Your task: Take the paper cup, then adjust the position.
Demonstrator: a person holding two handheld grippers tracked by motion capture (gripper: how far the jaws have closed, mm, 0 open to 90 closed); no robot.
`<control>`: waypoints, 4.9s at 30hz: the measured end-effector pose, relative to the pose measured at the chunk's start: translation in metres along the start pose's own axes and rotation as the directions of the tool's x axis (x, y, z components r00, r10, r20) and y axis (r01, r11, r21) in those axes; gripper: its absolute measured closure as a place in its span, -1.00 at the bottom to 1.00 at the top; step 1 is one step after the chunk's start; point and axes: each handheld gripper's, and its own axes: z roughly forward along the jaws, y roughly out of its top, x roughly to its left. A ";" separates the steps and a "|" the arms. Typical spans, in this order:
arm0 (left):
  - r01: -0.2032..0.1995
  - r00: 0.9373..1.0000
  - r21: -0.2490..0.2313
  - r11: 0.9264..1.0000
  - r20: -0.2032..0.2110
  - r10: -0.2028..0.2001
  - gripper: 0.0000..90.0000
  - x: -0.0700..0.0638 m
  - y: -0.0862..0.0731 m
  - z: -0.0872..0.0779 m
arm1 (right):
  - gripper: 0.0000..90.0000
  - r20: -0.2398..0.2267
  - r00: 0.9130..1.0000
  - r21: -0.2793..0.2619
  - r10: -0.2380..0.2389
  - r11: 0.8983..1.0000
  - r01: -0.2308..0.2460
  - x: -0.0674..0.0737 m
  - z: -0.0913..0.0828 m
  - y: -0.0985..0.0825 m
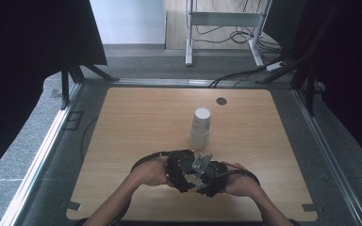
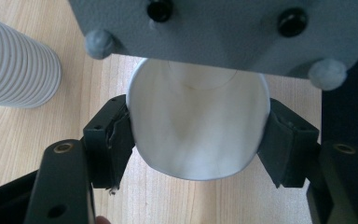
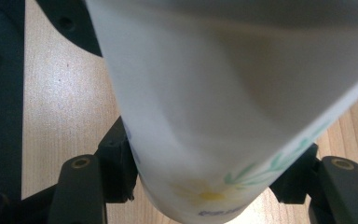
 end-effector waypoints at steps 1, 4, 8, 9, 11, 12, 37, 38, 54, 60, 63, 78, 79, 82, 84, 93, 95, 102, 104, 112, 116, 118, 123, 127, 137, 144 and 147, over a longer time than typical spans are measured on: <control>0.002 1.000 -0.003 1.000 0.000 -0.002 -0.28 0.000 0.000 0.000 | -0.18 0.003 1.000 -0.004 -0.018 1.000 0.018 -0.001 0.000 -0.001; 0.007 1.000 -0.024 1.000 0.001 -0.007 -0.33 0.001 -0.002 -0.001 | -0.18 -0.011 1.000 -0.007 0.014 1.000 -0.015 0.001 -0.001 0.000; 0.030 1.000 -0.062 0.998 -0.005 -0.030 -0.42 0.003 -0.005 -0.005 | -0.18 -0.008 1.000 -0.036 0.027 0.999 -0.028 0.000 -0.003 -0.001; 0.035 0.999 -0.069 0.997 -0.004 -0.036 -0.48 0.003 -0.006 -0.005 | -0.18 -0.016 0.999 -0.051 0.029 0.998 -0.029 -0.001 -0.005 -0.002; 0.065 0.998 -0.114 0.991 0.006 -0.065 -0.58 0.005 -0.009 -0.009 | -0.18 -0.021 0.999 -0.072 0.038 0.997 -0.039 -0.001 -0.007 -0.003; 0.065 0.998 -0.114 0.991 0.006 -0.065 -0.60 0.005 -0.009 -0.009 | -0.18 -0.018 0.999 -0.076 0.037 0.996 -0.038 -0.001 -0.008 -0.003; 0.242 0.970 -0.471 0.848 0.103 -0.219 -0.68 0.010 -0.039 -0.018 | -0.18 -0.068 0.990 -0.287 0.120 0.948 -0.135 -0.010 -0.015 -0.019; 0.244 0.970 -0.475 0.846 0.103 -0.222 -0.68 0.010 -0.040 -0.017 | -0.18 -0.070 0.990 -0.294 0.122 0.946 -0.137 -0.010 -0.014 -0.019; 0.255 0.967 -0.485 0.837 0.120 -0.225 -0.60 0.011 -0.037 -0.002 | -0.19 -0.072 0.993 -0.345 0.099 0.931 -0.117 -0.010 -0.009 -0.021; 0.245 0.969 -0.486 0.839 0.103 -0.223 -0.44 0.011 -0.036 -0.003 | -0.19 -0.081 0.992 -0.348 0.098 0.930 -0.120 -0.011 -0.008 -0.022; 0.237 0.971 -0.480 0.845 0.097 -0.217 -0.40 0.011 -0.035 -0.003 | -0.20 -0.089 0.991 -0.347 0.098 0.930 -0.123 -0.011 -0.008 -0.022; 0.211 0.973 -0.428 0.879 0.010 -0.229 -0.39 0.013 -0.033 -0.014 | -0.70 -0.044 0.985 -0.351 0.167 0.921 -0.172 -0.018 -0.007 -0.025; 0.213 0.973 -0.424 0.880 0.006 -0.233 -0.39 0.013 -0.034 -0.014 | -0.70 -0.044 0.985 -0.351 0.167 0.921 -0.172 -0.018 -0.007 -0.025; 0.209 0.971 -0.406 0.890 -0.023 -0.238 -0.39 0.013 -0.035 -0.014 | -0.71 -0.028 0.982 -0.341 0.185 0.922 -0.184 -0.018 -0.008 -0.026; 0.216 0.967 -0.401 0.890 -0.039 -0.252 -0.39 0.013 -0.036 -0.014 | -0.71 -0.029 0.982 -0.338 0.186 0.923 -0.185 -0.018 -0.009 -0.026; 0.227 0.956 -0.355 0.907 -0.099 -0.278 -0.39 0.016 -0.046 -0.013 | -0.86 0.013 0.974 -0.318 0.224 0.925 -0.209 -0.019 -0.011 -0.030; 0.237 0.950 -0.350 0.906 -0.111 -0.291 -0.39 0.017 -0.049 -0.014 | -0.92 0.022 0.971 -0.318 0.238 0.922 -0.219 -0.020 -0.012 -0.031; 0.264 0.935 -0.329 0.907 -0.145 -0.324 -0.39 0.017 -0.056 -0.014 | -0.97 0.059 0.961 -0.327 0.271 0.915 -0.238 -0.021 -0.019 -0.036; 0.268 0.932 -0.323 0.908 -0.153 -0.329 -0.39 0.017 -0.058 -0.015 | -0.97 0.069 0.958 -0.324 0.278 0.915 -0.242 -0.022 -0.020 -0.038; 0.311 0.905 -0.313 0.897 -0.190 -0.381 -0.39 0.021 -0.067 -0.020 | -0.97 0.093 0.941 -0.327 0.324 0.903 -0.278 -0.023 -0.023 -0.044; 0.325 0.893 -0.311 0.893 -0.209 -0.398 -0.39 0.022 -0.071 -0.023 | -0.97 0.107 0.935 -0.329 0.339 0.899 -0.289 -0.025 -0.025 -0.048; 0.334 0.887 -0.310 0.890 -0.216 -0.408 -0.39 0.024 -0.073 -0.024 | -0.96 0.119 0.932 -0.326 0.343 0.900 -0.290 -0.025 -0.027 -0.050; 0.360 0.864 -0.296 0.885 -0.254 -0.436 -0.39 0.027 -0.080 -0.024 | -0.95 0.146 0.921 -0.335 0.361 0.894 -0.298 -0.027 -0.031 -0.054; 0.382 0.848 -0.281 0.881 -0.274 -0.455 -0.39 0.031 -0.088 -0.024 | -0.94 0.156 0.913 -0.342 0.376 0.888 -0.307 -0.029 -0.034 -0.059; 0.424 0.815 -0.288 0.859 -0.293 -0.501 -0.39 0.039 -0.103 -0.024 | -0.94 0.167 0.908 -0.337 0.384 0.888 -0.313 -0.031 -0.037 -0.062; 0.448 0.797 -0.293 0.845 -0.297 -0.526 -0.39 0.045 -0.110 -0.020 | -0.94 0.175 0.905 -0.334 0.387 0.888 -0.316 -0.032 -0.038 -0.065; 0.459 0.788 -0.292 0.839 -0.302 -0.536 -0.39 0.048 -0.113 -0.017 | -0.94 0.180 0.903 -0.329 0.390 0.889 -0.318 -0.032 -0.039 -0.067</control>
